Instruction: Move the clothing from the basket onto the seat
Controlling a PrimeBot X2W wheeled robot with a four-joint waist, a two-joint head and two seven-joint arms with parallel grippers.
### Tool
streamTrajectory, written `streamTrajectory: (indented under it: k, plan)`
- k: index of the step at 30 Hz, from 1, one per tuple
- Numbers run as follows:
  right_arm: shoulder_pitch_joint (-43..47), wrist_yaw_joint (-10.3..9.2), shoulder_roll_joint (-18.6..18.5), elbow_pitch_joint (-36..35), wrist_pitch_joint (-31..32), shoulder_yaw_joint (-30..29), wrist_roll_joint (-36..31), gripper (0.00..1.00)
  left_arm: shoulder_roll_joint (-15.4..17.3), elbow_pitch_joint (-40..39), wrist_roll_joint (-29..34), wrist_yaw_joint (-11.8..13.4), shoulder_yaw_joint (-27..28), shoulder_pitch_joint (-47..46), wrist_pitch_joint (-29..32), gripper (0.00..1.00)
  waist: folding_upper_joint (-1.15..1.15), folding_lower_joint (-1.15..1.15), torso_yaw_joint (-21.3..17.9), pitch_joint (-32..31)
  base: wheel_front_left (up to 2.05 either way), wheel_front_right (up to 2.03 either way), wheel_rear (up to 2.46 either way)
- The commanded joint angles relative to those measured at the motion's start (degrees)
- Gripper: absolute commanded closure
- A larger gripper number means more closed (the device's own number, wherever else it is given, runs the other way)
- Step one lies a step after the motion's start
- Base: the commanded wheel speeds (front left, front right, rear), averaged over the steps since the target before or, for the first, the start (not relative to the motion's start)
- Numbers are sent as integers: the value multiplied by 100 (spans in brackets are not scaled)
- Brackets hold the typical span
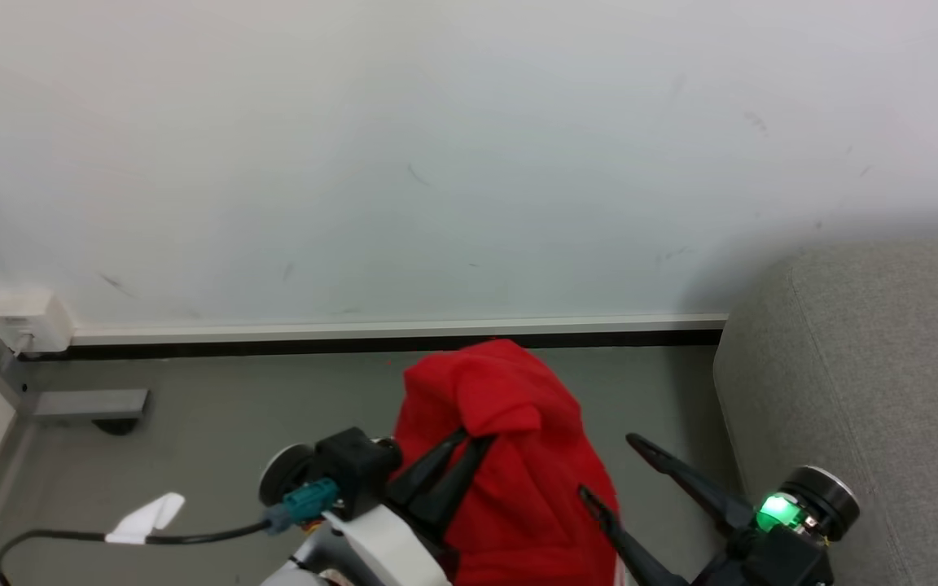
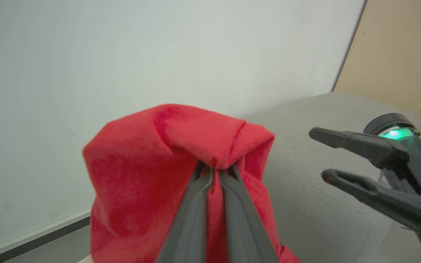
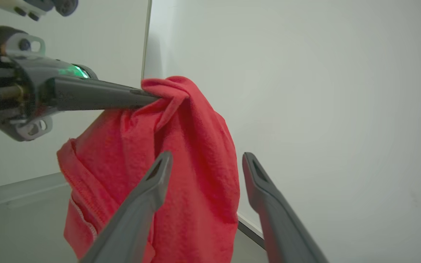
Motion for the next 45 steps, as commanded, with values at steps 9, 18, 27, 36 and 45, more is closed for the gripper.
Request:
streamTrajectory:
  k: [9, 18, 27, 36, 45]
  plan:
    - [-597, -13, -303, 205, 5, 749, 379, 0, -90, -174, 187, -248, -510, -159, 194, 100, 0, 0, -41, 9, 0, 0, 0]
    - [-885, -13, -467, 516, 48, 1340, 921, 0, -16, -478, -27, -551, -999, -164, 334, 100, 0, 0, -13, -18, 0, 0, 0]
    - [-979, -13, -452, 732, 47, 1458, 1576, 100, 45, -347, -133, -541, -1035, -131, 198, 50, 0, 0, -41, -43, 0, 0, 0]
    - [-737, -13, -571, 714, -4, 812, 1704, 100, 85, -53, 66, -325, -1001, 97, -197, 0, 0, 0, -459, -21, 0, 0, 0]
    - [-357, -12, -795, 551, -7, -90, 1559, 100, -142, 510, 174, -201, -1028, 161, -774, 0, 0, 0, -1224, 129, 0, 0, 0]
